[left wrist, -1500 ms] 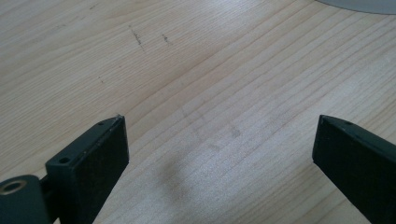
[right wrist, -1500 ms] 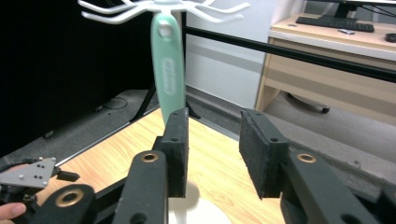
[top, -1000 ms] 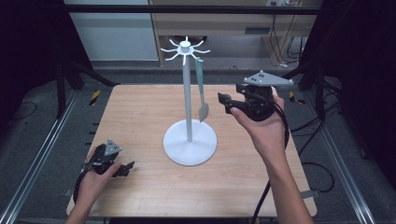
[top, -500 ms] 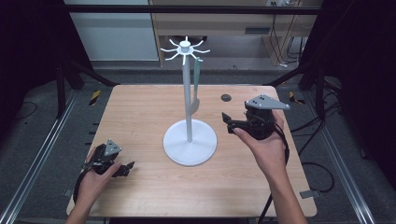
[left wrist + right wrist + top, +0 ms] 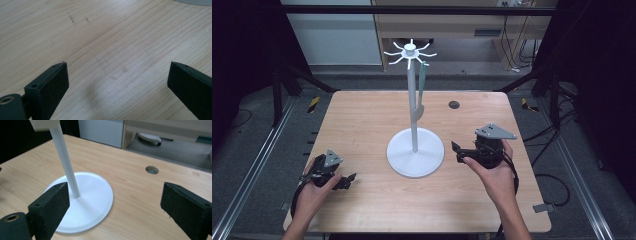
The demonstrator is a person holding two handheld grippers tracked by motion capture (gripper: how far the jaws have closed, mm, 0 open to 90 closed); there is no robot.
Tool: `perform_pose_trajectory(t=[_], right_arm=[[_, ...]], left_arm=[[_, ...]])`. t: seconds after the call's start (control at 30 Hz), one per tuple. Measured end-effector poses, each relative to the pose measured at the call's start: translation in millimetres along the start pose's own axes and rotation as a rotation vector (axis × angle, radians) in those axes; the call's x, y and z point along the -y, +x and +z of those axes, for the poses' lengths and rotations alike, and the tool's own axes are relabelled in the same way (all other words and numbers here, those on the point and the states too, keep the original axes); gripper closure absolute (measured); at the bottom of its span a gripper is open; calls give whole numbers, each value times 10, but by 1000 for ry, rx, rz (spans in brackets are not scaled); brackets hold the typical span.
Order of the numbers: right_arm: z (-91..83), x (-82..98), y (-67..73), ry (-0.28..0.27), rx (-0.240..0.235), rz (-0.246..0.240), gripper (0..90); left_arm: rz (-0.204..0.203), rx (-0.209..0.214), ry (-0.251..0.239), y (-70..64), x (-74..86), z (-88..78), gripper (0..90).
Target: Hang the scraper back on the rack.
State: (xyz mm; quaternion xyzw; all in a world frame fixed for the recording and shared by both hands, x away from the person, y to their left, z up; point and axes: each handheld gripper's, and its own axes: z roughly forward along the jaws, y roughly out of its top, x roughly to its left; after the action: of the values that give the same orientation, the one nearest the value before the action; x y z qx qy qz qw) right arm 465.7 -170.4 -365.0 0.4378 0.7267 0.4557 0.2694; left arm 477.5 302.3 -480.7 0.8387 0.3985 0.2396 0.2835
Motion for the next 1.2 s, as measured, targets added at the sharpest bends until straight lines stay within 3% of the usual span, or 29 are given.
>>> perform_pose_trajectory(t=[0.47, 1.2], right_arm=[[150, 463, -31, 85, 2, 31, 80], [357, 775, -179, 133, 11, 73, 84]], left_arm=[[2, -1, 2, -4, 0, 0, 33], [5, -1, 2, -9, -2, 4, 33]])
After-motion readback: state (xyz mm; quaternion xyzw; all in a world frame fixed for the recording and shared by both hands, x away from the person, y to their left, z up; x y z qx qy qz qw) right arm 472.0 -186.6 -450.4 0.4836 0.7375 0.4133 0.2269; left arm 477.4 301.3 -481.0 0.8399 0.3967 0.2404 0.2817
